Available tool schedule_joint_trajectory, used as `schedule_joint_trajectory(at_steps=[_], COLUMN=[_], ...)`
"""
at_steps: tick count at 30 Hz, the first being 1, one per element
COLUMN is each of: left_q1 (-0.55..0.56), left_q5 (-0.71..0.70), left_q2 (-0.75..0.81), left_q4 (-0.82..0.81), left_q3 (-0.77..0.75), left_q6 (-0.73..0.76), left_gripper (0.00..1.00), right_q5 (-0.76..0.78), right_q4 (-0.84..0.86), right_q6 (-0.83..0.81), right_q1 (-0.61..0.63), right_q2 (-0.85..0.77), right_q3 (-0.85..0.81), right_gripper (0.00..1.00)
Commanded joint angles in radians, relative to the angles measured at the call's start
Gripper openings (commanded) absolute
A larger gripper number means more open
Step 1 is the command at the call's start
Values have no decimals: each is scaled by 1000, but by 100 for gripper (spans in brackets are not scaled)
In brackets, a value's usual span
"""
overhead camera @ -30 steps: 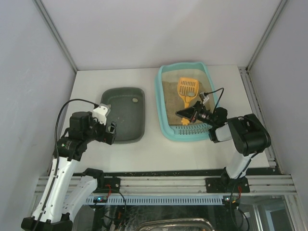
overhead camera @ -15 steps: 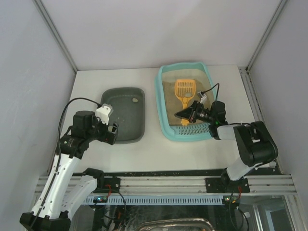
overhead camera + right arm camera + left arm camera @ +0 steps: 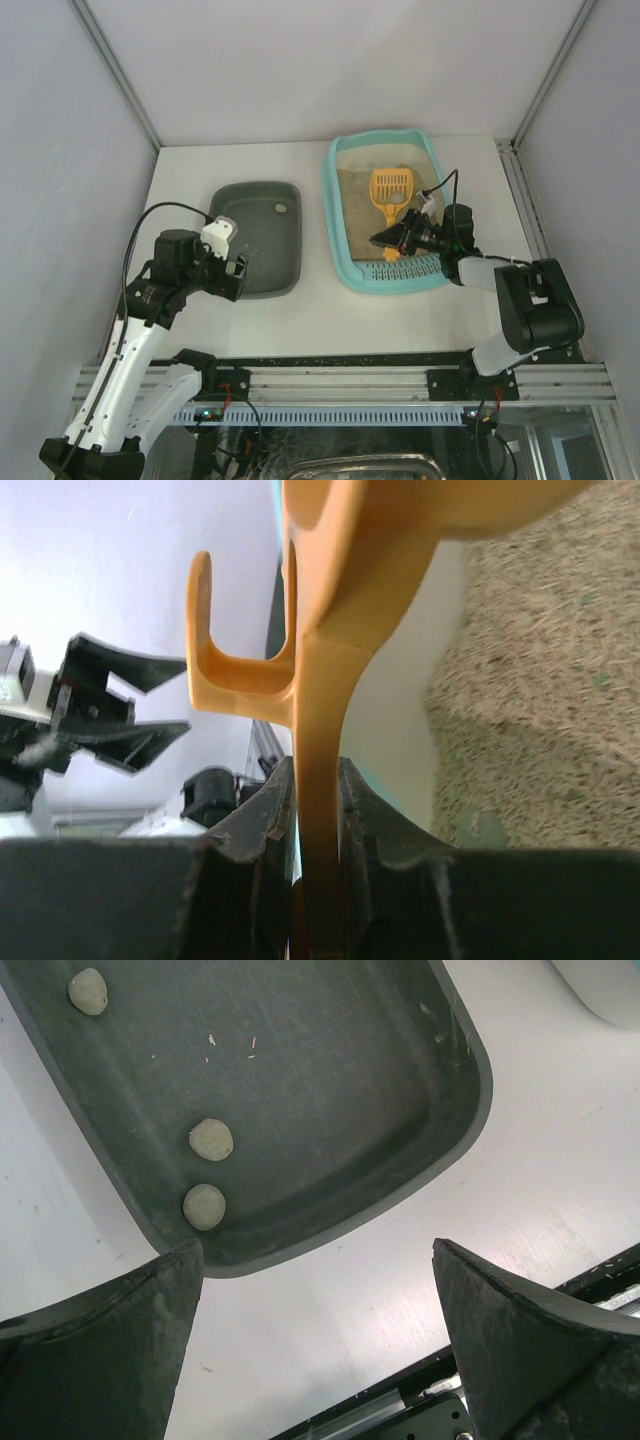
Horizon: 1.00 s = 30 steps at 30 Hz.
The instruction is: Clean the litter box
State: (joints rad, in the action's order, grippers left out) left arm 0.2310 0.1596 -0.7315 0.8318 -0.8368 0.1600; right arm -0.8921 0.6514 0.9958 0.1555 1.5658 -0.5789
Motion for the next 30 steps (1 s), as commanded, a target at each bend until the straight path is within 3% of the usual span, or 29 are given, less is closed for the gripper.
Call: schedule_joint_trajectory(at_steps=[1, 3, 4, 8, 11, 16, 21, 23, 25, 27, 30], left_q1=[9, 9, 11, 10, 12, 19, 16, 8, 9, 4, -17], left_q5=[1, -3, -6, -11, -3, -5, -50, -195, -508, -714, -733], left_q2=[2, 0, -1, 3, 3, 2, -4, 2, 1, 4, 21], left_q4=[-27, -26, -29, -30, -28, -30, -37, -49, -101, -170, -142], left_q3=[-5, -5, -5, -5, -5, -3, -6, -45, -71, -52, -73], left_q6=[7, 5, 4, 3, 5, 5, -15, -35, -15, 6, 11], left_gripper=[100, 100, 100, 100, 100, 100, 100, 100, 100, 100, 100], right_q5=[-16, 85, 128, 35, 119, 18, 225, 301, 348, 377, 444], right_q4=[-7, -426, -554, -342, -558, -407, -711, -832, -900, -915, -977], right_q6=[-41, -311, -394, -220, -373, -251, -407, -440, -433, -412, -418], right_q1=[-42, 48, 100, -14, 31, 6, 179, 258, 324, 382, 487], right_q2=[-56, -87, -98, -121, -130, -147, -234, -221, -194, -154, -59], right_q3=[-25, -168, -233, -151, -230, -165, -313, -400, -462, -509, -608], right_gripper=[0, 0, 0, 0, 0, 0, 0, 0, 0, 0, 0])
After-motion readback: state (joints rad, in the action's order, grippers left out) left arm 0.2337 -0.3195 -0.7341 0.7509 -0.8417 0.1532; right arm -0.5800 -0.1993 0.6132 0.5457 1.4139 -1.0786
